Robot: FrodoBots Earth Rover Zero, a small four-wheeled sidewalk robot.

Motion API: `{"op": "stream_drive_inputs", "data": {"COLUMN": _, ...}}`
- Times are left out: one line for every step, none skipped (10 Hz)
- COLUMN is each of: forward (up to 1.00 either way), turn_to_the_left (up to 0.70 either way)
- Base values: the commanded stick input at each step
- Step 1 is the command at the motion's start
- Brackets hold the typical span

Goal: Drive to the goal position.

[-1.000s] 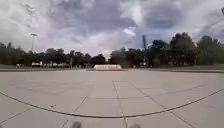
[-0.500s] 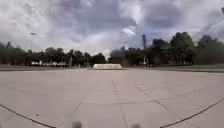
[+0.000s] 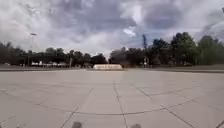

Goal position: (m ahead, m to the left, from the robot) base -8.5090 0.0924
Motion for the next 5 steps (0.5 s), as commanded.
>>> {"op": "stream_drive_inputs", "data": {"forward": 0.70, "turn_to_the_left": 0.01}}
{"op": "stream_drive_inputs", "data": {"forward": 0.70, "turn_to_the_left": 0.00}}
{"op": "stream_drive_inputs", "data": {"forward": 0.70, "turn_to_the_left": 0.00}}
{"op": "stream_drive_inputs", "data": {"forward": 0.70, "turn_to_the_left": 0.00}}
{"op": "stream_drive_inputs", "data": {"forward": 0.70, "turn_to_the_left": 0.00}}
